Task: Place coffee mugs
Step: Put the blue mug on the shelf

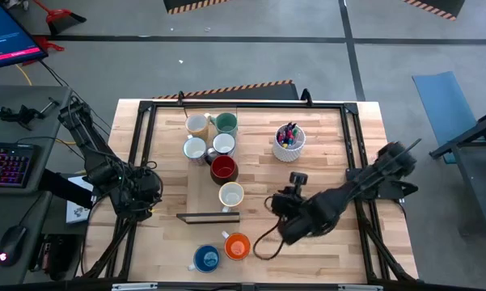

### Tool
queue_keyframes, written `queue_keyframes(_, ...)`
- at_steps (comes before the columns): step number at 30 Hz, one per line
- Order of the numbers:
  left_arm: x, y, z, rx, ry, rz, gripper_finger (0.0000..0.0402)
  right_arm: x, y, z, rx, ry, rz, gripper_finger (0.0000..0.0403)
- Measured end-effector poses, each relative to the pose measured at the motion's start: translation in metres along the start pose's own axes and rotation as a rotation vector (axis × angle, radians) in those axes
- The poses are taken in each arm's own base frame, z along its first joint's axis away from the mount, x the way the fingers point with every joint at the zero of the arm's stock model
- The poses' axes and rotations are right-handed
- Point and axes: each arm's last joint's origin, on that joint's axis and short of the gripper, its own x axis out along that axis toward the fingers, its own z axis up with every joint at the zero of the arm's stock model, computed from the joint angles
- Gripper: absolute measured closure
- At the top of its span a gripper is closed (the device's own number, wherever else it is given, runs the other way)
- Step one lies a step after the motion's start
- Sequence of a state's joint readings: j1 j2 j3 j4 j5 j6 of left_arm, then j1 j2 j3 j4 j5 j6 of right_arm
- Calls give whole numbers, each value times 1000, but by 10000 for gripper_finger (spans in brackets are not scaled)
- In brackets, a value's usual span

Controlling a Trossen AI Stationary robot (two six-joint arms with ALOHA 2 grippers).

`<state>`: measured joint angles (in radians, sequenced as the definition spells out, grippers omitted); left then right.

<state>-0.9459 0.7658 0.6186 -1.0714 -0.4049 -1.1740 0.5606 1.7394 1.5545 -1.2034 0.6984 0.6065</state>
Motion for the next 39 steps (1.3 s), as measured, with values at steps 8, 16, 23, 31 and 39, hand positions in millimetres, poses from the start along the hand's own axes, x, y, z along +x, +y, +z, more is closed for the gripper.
queue_keyframes(8,0,0,0,0,0,0,339,35,-19,-36,169,-345,419,323)
queue_keyframes(16,0,0,0,0,-9,4,339,42,-28,-40,137,-603,644,323)
queue_keyframes(23,0,0,0,0,-10,5,339,42,-28,-40,118,-607,639,323)
queue_keyframes(31,0,0,0,0,-10,4,339,43,-27,-41,120,-596,645,323)
queue_keyframes(39,-2,-20,9,-22,-78,-206,339,43,-27,-41,211,-564,677,323)
